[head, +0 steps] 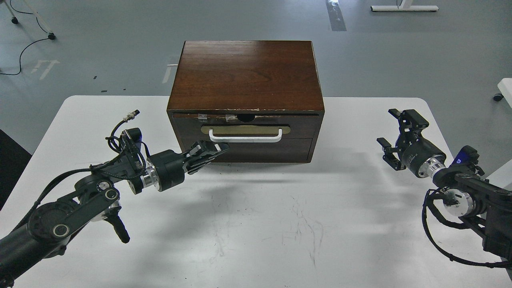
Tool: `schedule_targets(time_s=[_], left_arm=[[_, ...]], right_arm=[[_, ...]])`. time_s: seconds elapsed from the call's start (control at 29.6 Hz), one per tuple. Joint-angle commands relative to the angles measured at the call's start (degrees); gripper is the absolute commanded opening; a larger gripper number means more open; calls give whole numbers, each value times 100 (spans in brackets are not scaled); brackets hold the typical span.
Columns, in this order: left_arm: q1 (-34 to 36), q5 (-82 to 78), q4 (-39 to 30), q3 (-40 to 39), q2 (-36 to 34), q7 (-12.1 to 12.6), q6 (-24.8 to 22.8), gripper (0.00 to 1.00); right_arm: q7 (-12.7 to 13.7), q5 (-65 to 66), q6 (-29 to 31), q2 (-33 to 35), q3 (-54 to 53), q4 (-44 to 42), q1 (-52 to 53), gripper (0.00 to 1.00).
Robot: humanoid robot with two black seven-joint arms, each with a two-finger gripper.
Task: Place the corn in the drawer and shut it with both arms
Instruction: 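Press the drawer fully shut with the left gripper and hold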
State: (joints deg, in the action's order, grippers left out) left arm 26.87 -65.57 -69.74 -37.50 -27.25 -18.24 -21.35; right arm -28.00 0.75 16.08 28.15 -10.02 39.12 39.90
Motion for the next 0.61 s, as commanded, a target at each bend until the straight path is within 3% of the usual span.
schedule_targets(time_s=[0.0, 0.1, 0.17, 0.2, 0.27, 0.34, 0.37, 0.57], left_arm=[[-95, -17, -101, 32, -87, -31, -379, 0], [-147, -8, -224, 32, -218, -74, -511, 0], [-217, -8, -338, 24, -403, -258, -665, 0], [-226, -8, -365, 6, -447, -320, -665, 5], [-244, 9, -418, -46, -535, -469, -665, 33], [-253, 411, -532, -108, -815, -916, -665, 94], [-253, 570, -550, -126, -886, -976, -665, 99], [-349, 2538, -664, -757, -1432, -976, -665, 99]], right_arm=[[0, -4, 0, 15, 0, 8, 0, 96], [0, -4, 0, 24, 0, 0, 0, 96], [0, -4, 0, 24, -17, 0, 0, 96], [0, 4, 0, 32, -26, 8, 0, 96], [0, -4, 0, 41, -26, 8, 0, 96], [0, -4, 0, 50, -61, 8, 0, 96], [0, -4, 0, 50, -70, 8, 0, 96], [0, -4, -26, 6, -140, -18, 26, 98]])
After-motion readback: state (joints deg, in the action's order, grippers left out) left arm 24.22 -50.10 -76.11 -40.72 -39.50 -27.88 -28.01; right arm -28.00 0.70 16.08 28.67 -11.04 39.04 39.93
